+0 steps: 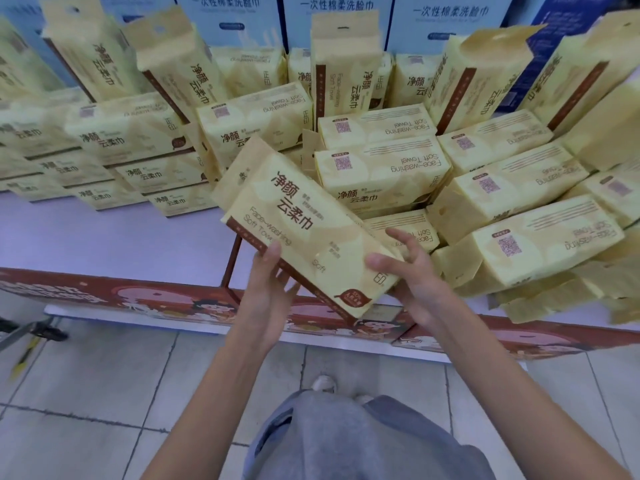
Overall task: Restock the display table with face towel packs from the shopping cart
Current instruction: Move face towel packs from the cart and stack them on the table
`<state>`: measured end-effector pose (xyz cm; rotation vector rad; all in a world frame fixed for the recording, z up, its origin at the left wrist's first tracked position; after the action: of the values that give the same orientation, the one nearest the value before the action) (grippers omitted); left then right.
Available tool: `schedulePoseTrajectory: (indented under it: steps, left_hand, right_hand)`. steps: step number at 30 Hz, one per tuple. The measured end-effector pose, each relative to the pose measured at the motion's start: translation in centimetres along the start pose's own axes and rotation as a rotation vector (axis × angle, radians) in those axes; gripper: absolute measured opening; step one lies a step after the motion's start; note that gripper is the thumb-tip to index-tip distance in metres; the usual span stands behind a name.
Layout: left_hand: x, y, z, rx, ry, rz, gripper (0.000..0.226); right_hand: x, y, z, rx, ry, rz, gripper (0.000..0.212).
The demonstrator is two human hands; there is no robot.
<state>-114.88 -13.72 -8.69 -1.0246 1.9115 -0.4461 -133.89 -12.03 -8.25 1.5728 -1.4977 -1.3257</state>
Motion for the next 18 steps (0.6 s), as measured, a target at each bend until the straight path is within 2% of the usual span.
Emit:
schedulePoseTrajectory:
  steps: [4, 8, 11, 13, 15, 18]
  left_hand:
    - [1.2, -3.7, 1.1, -0.020, -0.112, 0.003, 0.070]
    - [2.1, -4.5, 0.8, 0.151, -0.150, 0.169, 0.076]
    - [2.8, -4.4, 0.9, 0.164, -0.184, 0.279, 0.072]
    - [3.1, -3.8, 0.6, 0.187, -0.216, 0.325, 0.080]
    - [3.5, -2.7, 0.0, 0.156, -0.213, 0.337, 0.089]
    - [4.2, -0.9, -0.7, 0.006, -0.173, 0.327, 0.088]
  right_hand:
    - [1.3, 4.1, 2.4, -0.188, 0.028, 0.142, 0.092]
    - [2.3, 6.4, 3.7, -0.251, 0.035, 0.270, 0.099]
    - [3.1, 7.4, 4.2, -0.242, 0.031, 0.372, 0.098]
    - [3.3, 7.7, 3.9, -0.190, 0.024, 0.434, 0.099]
    - [3.4, 7.7, 3.5, -0.134, 0.001, 0.499, 0.088]
    - [3.7, 7.3, 3.6, -0.137, -0.071, 0.534, 0.082]
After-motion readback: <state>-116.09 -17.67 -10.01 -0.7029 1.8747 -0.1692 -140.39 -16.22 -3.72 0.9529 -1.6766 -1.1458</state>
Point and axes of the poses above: each hand's wrist, its own x-axis towards the middle knuckle, its own z-axis out of the back of the hand, y = z × x, the point moved 8 cm from there along x, towards the middle knuckle, and after that the axes turned 15 degrees about z, right-handed, at the moved point
